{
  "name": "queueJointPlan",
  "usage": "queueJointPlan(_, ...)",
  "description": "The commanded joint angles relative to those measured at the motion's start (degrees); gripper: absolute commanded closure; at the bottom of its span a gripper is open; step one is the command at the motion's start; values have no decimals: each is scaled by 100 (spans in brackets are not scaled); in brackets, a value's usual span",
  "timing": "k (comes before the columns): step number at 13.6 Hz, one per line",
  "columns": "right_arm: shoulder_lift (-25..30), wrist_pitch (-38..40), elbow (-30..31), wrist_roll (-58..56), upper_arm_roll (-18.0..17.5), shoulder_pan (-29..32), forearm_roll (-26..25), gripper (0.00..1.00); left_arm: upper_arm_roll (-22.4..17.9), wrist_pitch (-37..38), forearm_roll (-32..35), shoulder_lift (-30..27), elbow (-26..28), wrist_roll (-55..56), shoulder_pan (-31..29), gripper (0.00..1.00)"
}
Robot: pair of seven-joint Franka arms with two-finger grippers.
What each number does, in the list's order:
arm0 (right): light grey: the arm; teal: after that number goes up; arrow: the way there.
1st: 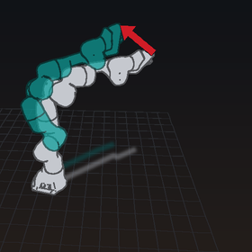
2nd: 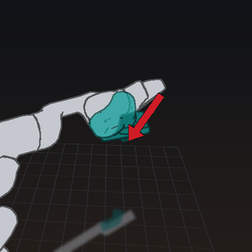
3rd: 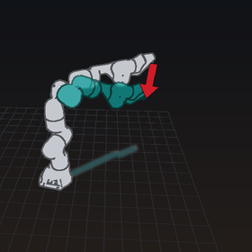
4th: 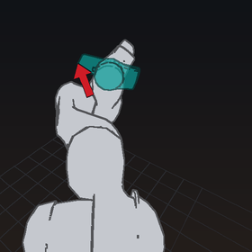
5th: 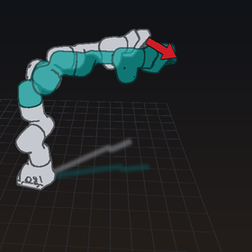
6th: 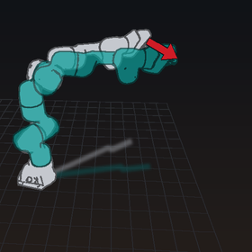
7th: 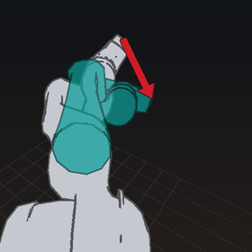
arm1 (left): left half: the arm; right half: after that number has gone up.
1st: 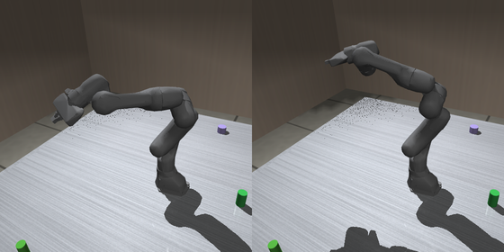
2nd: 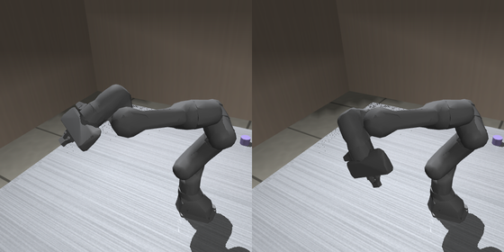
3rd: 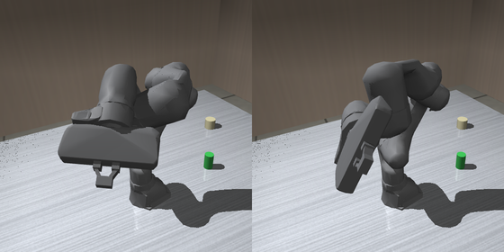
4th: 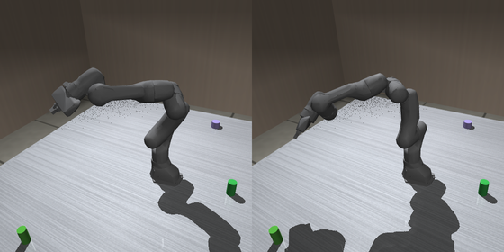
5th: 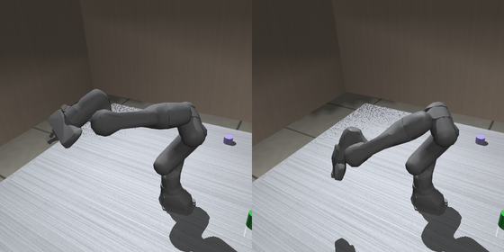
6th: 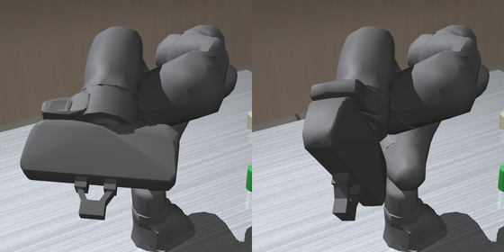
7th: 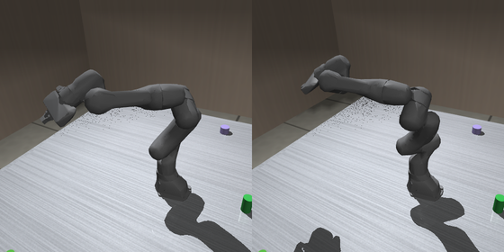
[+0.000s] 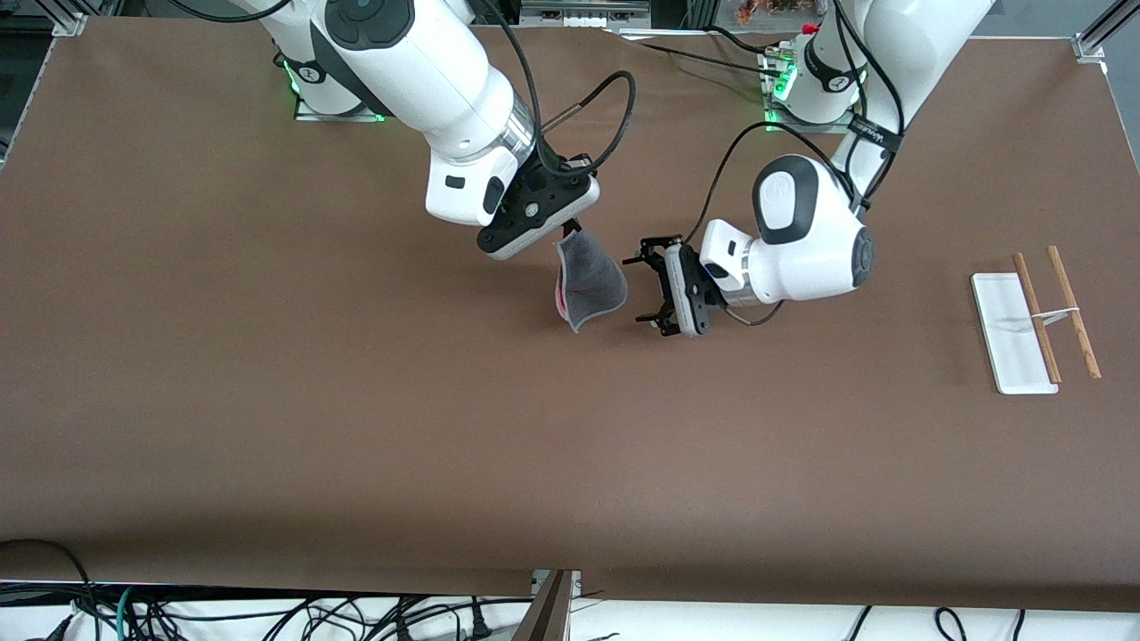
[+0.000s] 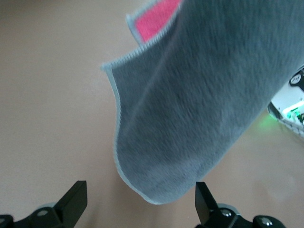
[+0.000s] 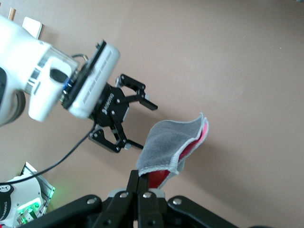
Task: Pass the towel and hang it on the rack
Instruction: 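Grasp the hanging towel end with the left gripper below the right gripper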
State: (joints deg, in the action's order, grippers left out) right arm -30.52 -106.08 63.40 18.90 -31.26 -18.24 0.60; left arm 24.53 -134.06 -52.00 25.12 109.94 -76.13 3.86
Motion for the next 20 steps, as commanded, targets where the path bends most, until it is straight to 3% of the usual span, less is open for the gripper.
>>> queueJointPlan(1, 46, -62, -38, 44, -3, -13, 28, 100, 8, -137, -406, -60, 229, -551, -9, 0)
queueJointPlan(7, 46, -71, -56, 53, -3, -13, 36, 100, 8, -673, -1653, 222, 238, -1386, 456, 1)
queueJointPlan(10, 46, -106, -56, 53, -3, -13, 36, 100, 8, -841, -1769, 239, 195, -1457, 501, 2)
queueJointPlan(13, 46, -133, -56, 44, -3, -13, 36, 100, 17, -841, -1865, 239, 159, -1510, 528, 13)
queueJointPlan(14, 46, -124, -56, 44, -3, -13, 36, 100, 17, -841, -1875, 231, 168, -1606, 528, 45)
queueJointPlan(15, 46, -133, -56, 44, -3, -13, 45, 100, 17, -832, -1875, 239, 168, -1772, 536, 87)
queueJointPlan(16, 46, -133, -56, 44, -3, -13, 45, 100, 17, -832, -1892, 257, 159, -1913, 571, 100)
queueJointPlan(20, 46, -133, -56, 44, -3, -13, 45, 100, 17, -823, -1919, 266, 168, -1949, 554, 100)
